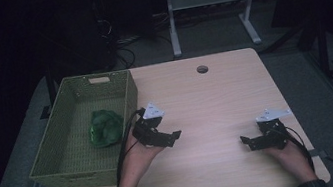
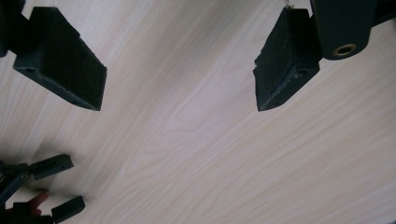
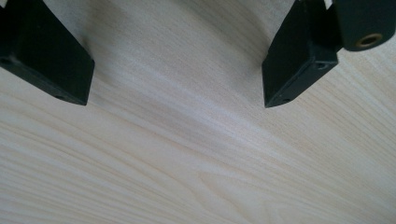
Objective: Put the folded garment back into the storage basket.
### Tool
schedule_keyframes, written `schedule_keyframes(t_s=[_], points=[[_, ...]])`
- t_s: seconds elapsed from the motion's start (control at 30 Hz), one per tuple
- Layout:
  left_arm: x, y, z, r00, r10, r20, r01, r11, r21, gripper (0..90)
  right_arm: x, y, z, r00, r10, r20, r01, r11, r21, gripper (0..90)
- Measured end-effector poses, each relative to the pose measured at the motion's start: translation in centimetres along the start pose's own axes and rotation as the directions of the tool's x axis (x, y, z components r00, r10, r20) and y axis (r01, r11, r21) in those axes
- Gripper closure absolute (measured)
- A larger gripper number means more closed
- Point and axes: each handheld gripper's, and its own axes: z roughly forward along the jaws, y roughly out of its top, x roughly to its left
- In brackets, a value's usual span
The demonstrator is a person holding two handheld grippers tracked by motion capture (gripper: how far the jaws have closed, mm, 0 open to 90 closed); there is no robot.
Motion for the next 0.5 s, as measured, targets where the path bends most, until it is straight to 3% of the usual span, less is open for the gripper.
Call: schedule_keyframes(t_s=[0.5], points=[[-0.3,-5.0,5.1,0.9999,0.008,-0.008,-0.008,0.9998,0.017,16.4,0.0,0.0,0.0,1.0000,-0.003,0.000,0.003,1.0000,0.000,8.9]])
